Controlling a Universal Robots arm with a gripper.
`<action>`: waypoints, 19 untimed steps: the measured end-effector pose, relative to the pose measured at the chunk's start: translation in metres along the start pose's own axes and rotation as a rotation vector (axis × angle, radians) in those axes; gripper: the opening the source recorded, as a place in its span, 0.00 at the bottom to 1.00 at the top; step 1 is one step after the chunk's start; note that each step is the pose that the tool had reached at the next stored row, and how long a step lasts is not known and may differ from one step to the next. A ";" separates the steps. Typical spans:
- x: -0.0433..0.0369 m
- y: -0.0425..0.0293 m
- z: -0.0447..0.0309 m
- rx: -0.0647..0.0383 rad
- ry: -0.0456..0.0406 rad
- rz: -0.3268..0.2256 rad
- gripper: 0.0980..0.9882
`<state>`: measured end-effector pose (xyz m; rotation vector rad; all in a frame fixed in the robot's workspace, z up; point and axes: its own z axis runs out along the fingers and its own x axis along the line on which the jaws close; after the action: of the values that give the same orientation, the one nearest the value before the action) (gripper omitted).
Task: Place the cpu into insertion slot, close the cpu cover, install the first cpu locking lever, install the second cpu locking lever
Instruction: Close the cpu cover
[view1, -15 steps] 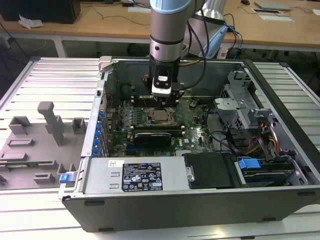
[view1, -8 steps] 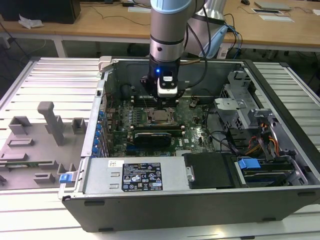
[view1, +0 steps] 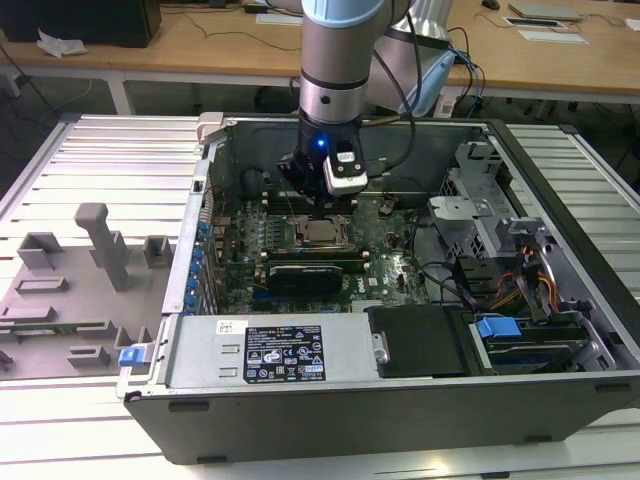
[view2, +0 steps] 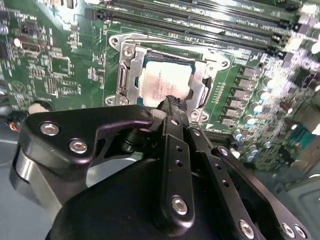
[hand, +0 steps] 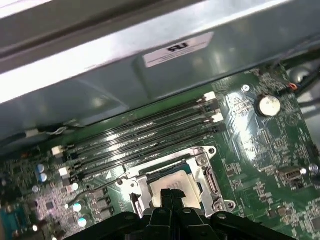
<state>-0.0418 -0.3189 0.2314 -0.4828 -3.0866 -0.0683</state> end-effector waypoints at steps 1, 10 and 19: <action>0.0000 0.0000 0.0000 0.000 0.0006 -0.014 0.01; -0.0001 -0.0001 0.0014 -0.005 -0.0277 -0.187 0.01; 0.0015 -0.0073 0.0044 -0.009 -0.0424 -0.291 0.01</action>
<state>-0.0455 -0.3252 0.2268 -0.0330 -3.1734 -0.0761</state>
